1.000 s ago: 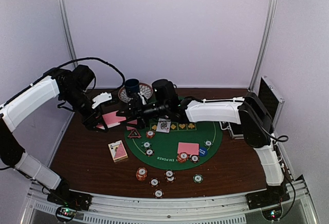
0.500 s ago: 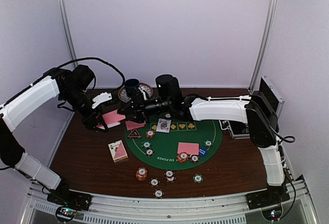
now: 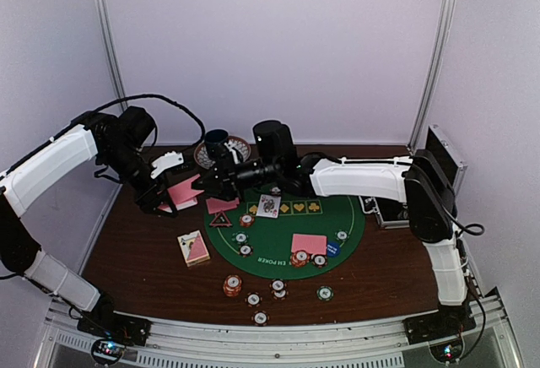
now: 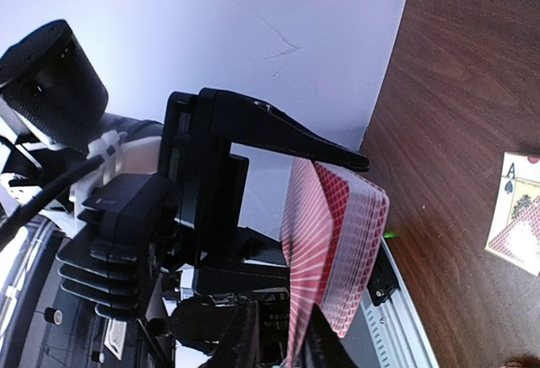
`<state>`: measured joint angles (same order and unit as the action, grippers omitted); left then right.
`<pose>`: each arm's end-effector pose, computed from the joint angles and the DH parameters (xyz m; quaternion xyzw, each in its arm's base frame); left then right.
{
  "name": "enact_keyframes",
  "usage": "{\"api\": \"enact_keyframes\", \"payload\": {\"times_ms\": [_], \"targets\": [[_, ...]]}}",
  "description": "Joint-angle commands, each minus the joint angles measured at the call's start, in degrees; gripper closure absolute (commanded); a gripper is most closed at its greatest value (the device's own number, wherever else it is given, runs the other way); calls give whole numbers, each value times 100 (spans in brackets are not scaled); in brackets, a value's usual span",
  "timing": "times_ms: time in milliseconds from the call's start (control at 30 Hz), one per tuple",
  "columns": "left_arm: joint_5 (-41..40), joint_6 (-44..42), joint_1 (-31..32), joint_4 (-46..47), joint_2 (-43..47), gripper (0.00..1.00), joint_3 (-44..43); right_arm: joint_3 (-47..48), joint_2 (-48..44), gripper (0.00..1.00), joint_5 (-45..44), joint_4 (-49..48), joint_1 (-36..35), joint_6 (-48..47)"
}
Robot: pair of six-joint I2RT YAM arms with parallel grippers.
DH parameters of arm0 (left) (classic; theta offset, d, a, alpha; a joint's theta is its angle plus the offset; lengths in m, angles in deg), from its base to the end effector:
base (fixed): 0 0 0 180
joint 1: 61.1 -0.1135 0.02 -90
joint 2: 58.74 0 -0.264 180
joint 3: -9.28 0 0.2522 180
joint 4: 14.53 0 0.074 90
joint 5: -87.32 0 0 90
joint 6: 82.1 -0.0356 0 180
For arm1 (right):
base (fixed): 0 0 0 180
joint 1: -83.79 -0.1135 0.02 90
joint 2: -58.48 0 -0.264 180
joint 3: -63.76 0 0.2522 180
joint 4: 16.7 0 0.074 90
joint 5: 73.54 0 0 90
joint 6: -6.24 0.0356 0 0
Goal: Distribute texas hold em gaming equipment
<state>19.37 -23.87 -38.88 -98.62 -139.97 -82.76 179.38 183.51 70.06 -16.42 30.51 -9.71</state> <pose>0.2340 -0.1100 0.3192 0.4656 0.8527 -0.1767 0.1580 0.2844 0.4292 0.2724 0.1630 -0.7234 -0.6687 0.0535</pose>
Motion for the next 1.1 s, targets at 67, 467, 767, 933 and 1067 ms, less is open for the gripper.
{"api": "enact_keyframes", "payload": {"times_ms": [67,467,767,933,1067], "targets": [[90,26,-33,203,109,100,-135,303,68,93,68,679,5,-521],[36,30,-33,185,157,100,-101,-64,-390,100,-10,807,356,-713],[-3,22,-33,172,166,100,-71,-597,-1210,100,-73,2148,986,-1938],[-20,22,-33,175,168,100,-49,360,-1233,100,-909,4724,1115,-4169],[-27,47,-33,164,154,100,-36,1522,-937,100,-3451,7051,839,-6420]]}}
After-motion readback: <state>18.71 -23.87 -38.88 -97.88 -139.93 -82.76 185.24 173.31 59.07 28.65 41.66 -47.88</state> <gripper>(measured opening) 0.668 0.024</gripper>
